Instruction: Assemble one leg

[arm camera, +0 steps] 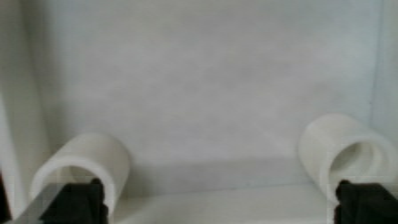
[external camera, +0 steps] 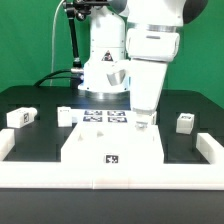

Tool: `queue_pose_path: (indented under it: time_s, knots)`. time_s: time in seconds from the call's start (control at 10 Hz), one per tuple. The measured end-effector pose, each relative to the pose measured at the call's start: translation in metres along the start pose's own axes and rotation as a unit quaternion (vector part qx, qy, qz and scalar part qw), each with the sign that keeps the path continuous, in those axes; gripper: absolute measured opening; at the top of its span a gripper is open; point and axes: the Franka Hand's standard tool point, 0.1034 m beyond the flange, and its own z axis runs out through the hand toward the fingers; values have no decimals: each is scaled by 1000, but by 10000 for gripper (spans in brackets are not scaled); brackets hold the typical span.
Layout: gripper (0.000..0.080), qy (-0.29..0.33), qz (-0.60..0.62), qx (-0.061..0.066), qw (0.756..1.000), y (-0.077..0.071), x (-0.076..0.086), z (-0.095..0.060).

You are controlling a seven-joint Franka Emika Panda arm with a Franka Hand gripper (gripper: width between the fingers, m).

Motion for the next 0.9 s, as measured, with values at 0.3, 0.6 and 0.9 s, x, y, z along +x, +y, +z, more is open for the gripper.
queue_pose_path:
  time_s: [0.3, 0.6, 0.9]
  knots:
    - [649, 9, -16, -5, 1000, -37, -23, 12]
    - [649, 15, -16, -4, 1000, -61, -25, 24]
    - [649, 21, -15, -3, 1000, -67, -23, 44]
